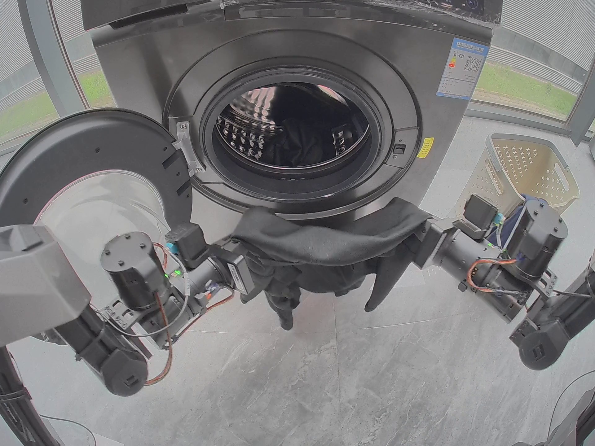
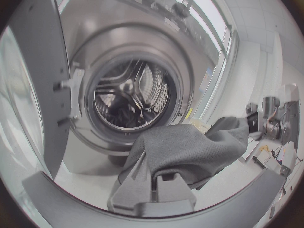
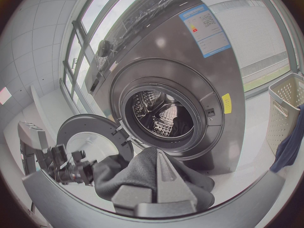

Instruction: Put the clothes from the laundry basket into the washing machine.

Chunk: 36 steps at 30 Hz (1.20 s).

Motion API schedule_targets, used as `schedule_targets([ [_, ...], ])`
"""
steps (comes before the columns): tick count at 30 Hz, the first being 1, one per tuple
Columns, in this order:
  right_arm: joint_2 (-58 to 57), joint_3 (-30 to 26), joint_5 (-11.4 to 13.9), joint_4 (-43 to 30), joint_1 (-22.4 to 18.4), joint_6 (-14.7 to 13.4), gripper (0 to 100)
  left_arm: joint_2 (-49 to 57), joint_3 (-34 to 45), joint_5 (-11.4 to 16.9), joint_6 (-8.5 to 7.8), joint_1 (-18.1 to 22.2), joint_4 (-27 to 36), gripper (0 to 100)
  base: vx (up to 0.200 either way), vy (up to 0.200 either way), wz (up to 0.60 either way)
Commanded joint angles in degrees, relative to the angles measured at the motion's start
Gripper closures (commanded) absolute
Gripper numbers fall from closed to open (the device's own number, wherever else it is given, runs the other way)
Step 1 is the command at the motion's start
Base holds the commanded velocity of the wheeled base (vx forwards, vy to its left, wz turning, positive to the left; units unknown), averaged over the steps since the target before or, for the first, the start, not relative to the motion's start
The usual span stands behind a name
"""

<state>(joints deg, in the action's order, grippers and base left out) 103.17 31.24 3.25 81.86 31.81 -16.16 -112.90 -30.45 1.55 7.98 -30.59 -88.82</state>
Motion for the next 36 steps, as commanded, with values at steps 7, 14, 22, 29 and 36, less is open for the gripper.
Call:
schedule_targets([
  [7,-3.1,-3.1,0.3,4.2,-2.3,-0.4,100,11.6,-1.5,1.0,0.54,3.2,0.0,100,0.0,0.0,0.0],
  [14,-0.6,0.7,-3.3,6.6,-3.2,-0.4,100,14.1,-3.6,0.9,0.54,5.6,0.1,100,0.0,0.0,0.0],
  [22,-0.4,1.5,-4.7,6.6,-1.9,0.6,100,13.7,-2.3,0.8,0.54,5.4,0.0,100,0.0,0.0,0.0],
  [29,-1.0,3.5,-4.8,6.6,-2.6,3.1,100,14.4,-2.6,0.5,0.1,5.6,0.0,100,0.0,0.0,0.0],
  [36,-0.9,4.4,-7.1,6.6,-2.1,3.3,100,14.2,-2.3,0.5,0.19,5.6,0.0,100,0.0,0.0,0.0],
])
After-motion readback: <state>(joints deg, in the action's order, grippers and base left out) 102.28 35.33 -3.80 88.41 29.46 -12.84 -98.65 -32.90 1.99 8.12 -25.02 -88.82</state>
